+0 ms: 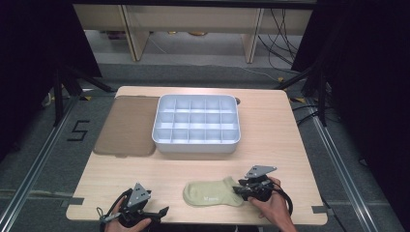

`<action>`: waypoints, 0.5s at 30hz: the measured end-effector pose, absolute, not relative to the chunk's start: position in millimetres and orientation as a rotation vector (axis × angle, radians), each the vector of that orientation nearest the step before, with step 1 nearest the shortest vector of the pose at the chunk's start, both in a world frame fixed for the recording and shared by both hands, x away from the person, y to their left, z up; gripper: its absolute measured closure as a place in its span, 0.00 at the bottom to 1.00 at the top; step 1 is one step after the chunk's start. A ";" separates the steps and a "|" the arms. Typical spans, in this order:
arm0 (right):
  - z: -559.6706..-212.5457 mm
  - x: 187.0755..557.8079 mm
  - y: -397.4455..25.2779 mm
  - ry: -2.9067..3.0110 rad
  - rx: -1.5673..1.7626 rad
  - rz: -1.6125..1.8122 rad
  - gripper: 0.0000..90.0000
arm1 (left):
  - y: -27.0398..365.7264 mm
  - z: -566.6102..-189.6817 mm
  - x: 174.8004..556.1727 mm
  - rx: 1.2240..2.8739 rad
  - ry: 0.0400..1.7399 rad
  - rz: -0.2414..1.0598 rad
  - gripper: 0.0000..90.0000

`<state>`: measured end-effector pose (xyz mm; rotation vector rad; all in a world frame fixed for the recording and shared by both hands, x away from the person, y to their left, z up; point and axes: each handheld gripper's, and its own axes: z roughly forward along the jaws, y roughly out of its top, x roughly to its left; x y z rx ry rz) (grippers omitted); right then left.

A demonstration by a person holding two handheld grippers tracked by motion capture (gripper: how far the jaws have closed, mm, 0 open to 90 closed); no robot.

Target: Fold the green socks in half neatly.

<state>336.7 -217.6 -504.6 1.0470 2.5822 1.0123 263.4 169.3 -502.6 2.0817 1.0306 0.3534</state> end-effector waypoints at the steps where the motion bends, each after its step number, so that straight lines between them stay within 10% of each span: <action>1: -503.3 336.0 -216.8 2.589 1.060 0.993 0.72 | 169.5 -502.2 263.0 2.086 1.021 0.344 0.17; 15: -498.3 335.4 -221.7 2.640 0.908 1.018 0.90 | 169.1 -501.7 262.6 2.093 1.006 0.332 0.17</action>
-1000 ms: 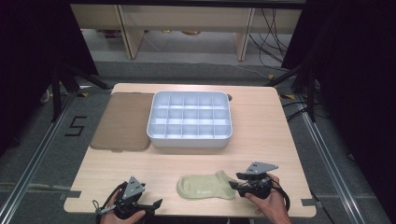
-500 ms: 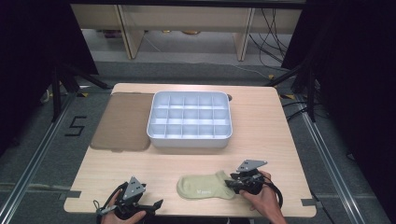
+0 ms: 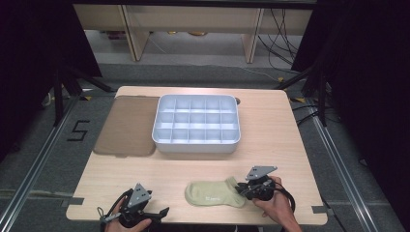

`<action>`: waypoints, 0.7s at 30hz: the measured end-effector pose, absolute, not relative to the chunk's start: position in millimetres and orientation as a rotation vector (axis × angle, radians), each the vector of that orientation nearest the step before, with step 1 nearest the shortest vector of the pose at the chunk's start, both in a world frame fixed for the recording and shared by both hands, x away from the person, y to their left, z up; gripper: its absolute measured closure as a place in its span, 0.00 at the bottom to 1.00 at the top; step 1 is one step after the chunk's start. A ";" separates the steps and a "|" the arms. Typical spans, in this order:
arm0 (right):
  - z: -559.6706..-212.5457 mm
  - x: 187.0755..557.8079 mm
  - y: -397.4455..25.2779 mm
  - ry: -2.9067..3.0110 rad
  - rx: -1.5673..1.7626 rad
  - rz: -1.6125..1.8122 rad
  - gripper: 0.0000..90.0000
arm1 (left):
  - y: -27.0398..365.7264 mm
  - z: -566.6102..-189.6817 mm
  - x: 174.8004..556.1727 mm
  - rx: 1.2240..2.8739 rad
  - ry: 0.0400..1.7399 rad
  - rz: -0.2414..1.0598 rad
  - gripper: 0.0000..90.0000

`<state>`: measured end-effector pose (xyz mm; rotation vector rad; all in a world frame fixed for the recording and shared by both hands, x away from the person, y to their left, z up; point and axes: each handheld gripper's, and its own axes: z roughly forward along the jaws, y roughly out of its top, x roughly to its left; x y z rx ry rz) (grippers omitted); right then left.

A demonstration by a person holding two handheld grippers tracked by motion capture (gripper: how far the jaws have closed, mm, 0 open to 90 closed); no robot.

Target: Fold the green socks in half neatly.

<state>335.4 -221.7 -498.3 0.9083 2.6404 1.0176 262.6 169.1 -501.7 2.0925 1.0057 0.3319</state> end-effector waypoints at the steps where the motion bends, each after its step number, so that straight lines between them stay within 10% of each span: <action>1: -494.5 334.8 -223.8 2.659 0.908 0.997 0.90 | 169.2 -501.7 262.7 2.095 1.004 0.332 0.17; 21: -495.5 344.8 -255.0 2.679 0.877 0.953 0.86 | 140.3 -501.9 274.6 2.058 0.954 0.222 0.17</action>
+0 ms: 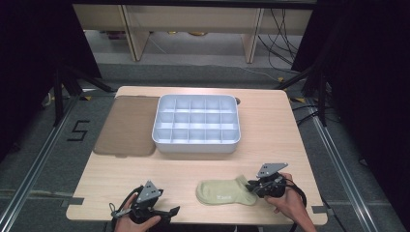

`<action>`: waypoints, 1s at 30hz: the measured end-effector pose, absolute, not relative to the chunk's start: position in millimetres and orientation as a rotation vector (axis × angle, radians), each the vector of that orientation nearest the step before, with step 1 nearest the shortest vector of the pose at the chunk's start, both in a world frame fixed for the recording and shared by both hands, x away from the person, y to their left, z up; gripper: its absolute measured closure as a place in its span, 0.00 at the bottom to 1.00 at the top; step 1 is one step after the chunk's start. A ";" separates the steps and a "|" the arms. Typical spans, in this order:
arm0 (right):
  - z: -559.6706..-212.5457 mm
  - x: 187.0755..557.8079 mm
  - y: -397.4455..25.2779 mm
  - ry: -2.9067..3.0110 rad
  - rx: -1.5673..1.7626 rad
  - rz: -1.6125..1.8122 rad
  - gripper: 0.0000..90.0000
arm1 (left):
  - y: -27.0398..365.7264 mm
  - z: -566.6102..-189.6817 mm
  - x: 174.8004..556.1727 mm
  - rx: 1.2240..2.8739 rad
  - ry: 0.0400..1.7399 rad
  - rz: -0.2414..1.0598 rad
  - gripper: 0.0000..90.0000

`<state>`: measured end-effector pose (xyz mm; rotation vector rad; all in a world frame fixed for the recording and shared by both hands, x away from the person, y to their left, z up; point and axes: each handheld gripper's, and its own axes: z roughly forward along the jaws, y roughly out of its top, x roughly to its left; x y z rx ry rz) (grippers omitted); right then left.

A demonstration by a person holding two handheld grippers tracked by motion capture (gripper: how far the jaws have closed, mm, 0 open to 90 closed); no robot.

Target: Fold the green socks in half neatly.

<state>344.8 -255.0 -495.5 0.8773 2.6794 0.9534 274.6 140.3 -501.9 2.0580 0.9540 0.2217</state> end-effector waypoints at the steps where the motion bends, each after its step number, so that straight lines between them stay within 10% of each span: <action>1: -496.7 344.7 -254.4 2.668 0.885 0.963 0.85 | 136.1 -502.0 275.8 2.055 0.955 0.213 0.17; 30: -491.5 341.4 -258.2 2.620 0.899 1.007 0.70 | 64.8 -503.9 318.4 2.097 0.916 0.166 0.54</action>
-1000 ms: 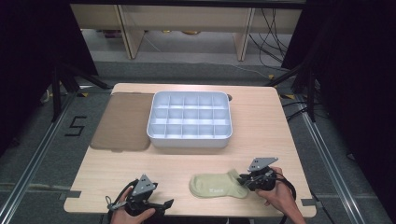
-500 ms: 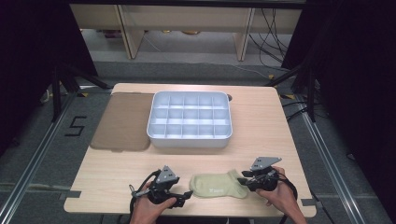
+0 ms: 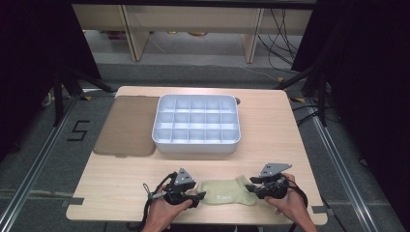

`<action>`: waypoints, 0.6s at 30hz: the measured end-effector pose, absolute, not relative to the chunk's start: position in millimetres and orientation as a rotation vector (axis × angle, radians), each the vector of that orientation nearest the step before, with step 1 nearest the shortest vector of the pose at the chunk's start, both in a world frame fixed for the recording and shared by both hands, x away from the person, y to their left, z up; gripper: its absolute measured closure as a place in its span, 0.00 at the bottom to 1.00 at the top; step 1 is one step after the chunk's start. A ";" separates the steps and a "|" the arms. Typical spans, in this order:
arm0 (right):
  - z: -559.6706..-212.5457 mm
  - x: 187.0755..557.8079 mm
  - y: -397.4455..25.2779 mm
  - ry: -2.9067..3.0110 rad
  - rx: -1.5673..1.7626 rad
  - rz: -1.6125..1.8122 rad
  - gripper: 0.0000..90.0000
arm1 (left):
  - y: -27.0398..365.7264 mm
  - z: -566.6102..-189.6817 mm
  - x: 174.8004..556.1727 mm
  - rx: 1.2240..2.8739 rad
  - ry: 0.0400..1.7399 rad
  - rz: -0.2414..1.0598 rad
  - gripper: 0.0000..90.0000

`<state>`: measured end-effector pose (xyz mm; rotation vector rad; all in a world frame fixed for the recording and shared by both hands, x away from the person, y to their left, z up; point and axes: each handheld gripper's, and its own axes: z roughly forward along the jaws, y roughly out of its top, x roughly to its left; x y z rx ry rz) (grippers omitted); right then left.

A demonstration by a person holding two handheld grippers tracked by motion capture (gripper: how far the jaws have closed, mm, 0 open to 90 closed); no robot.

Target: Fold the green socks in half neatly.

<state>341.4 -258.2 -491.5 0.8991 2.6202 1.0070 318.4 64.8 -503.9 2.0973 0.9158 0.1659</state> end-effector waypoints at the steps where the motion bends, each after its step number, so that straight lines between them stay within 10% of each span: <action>1: -491.3 341.2 -258.0 2.621 0.903 1.007 0.70 | 62.9 -504.4 318.7 2.112 0.914 0.163 0.54; 18: -489.5 339.1 -255.5 2.629 0.890 1.027 0.69 | 60.0 -513.8 314.8 2.106 0.948 0.174 0.87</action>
